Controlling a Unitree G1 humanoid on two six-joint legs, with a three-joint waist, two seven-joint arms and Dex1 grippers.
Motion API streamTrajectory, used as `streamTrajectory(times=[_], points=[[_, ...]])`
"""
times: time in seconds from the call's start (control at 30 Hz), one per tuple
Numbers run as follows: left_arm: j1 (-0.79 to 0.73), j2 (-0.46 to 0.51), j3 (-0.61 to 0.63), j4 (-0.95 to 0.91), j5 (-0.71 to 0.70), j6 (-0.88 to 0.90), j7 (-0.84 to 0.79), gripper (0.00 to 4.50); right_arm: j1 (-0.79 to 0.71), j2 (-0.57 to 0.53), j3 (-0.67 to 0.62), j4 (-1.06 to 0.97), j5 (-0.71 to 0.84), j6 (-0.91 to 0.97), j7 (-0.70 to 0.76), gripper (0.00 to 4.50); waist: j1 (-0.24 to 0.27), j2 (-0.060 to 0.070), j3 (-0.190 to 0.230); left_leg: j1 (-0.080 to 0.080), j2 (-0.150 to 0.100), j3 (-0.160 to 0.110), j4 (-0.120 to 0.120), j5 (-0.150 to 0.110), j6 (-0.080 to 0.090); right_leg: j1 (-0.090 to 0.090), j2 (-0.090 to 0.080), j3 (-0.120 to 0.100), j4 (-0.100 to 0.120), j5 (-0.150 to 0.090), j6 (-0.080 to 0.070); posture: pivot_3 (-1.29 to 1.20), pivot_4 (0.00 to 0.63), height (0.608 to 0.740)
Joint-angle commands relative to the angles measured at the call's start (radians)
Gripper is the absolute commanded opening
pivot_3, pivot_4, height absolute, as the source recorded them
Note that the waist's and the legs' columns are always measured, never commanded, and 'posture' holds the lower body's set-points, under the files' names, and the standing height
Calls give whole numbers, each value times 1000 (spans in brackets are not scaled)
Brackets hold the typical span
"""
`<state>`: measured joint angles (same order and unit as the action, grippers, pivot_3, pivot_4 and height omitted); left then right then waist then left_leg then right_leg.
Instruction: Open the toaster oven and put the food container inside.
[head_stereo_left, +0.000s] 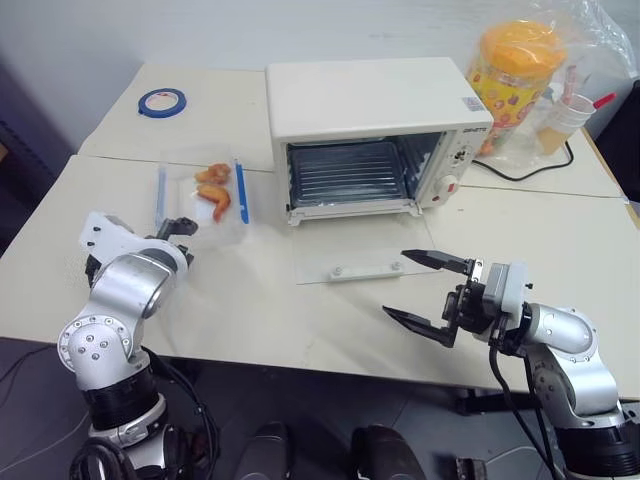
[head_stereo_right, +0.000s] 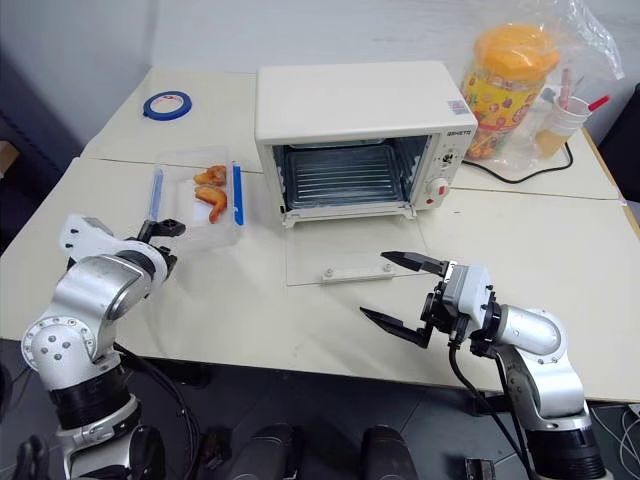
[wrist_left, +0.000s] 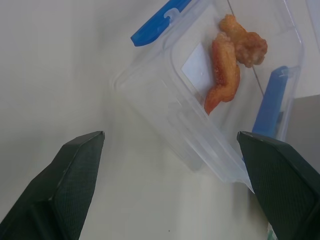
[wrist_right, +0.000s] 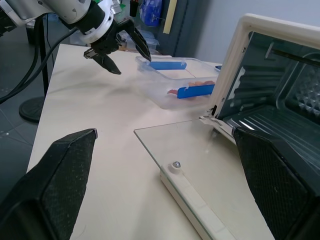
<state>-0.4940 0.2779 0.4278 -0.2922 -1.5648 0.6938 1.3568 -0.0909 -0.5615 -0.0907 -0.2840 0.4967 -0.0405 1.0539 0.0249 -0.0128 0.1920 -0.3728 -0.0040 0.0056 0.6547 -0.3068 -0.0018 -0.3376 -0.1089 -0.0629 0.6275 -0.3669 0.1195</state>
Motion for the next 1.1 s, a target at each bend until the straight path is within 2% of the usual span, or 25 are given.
streamTrajectory(times=[0.03, 0.43, 0.47, 0.53, 0.63, 0.83, 1.1], points=[[-73, 3, -31, 96, 51, -28, -28, 4486, 24, -1, -15, -73, 8, -5, -32, 4500, 5, 0, 0, -1, -1, -1, 1, 0, 0, 0, 0, 0, 0, 0, 0, 0, 150, 740], [-205, -22, -60, 257, 163, -17, -131, 4486, 64, -6, -10, -108, 3, -5, -73, 4500, 1, 0, 0, -2, -1, 1, 1, 0, 0, -2, 0, -1, 0, 0, 1, 0, 150, 740], [-204, -22, -58, 261, 172, -12, -131, 4202, 64, -6, -9, -109, 2, -6, -74, 4500, 1, 0, 0, -2, -1, 1, 1, 0, 0, -2, 0, -1, 0, 0, 1, 0, 150, 740], [-195, -25, -52, 257, 177, -2, -127, 3990, 63, -7, -10, -107, 3, -6, -76, 4500, 1, 0, 0, -2, -1, 1, 1, 0, 0, -2, 0, -1, 0, 0, 1, 0, 150, 740], [-178, -30, -37, 243, 167, 9, -114, 3153, 65, -9, -13, -108, 5, -6, -78, 4500, 2, 0, 0, -2, -1, 0, 1, 0, 0, -2, 0, -1, 0, 0, 1, 0, 150, 740], [-157, -10, -11, 263, 184, 27, -138, 1849, 72, -9, -14, -112, 6, -3, -85, 4500, 1, 0, 0, -2, -1, 0, 1, 0, 0, -2, 0, -1, 1, 0, 1, 0, 150, 740], [-160, 35, 21, 309, 247, 39, -180, 1849, 72, -10, -16, -110, 7, -1, -91, 4500, -3, 0, 0, -1, -1, 2, 0, 0, 0, -2, 0, -1, 1, 0, 1, 0, 150, 740]])
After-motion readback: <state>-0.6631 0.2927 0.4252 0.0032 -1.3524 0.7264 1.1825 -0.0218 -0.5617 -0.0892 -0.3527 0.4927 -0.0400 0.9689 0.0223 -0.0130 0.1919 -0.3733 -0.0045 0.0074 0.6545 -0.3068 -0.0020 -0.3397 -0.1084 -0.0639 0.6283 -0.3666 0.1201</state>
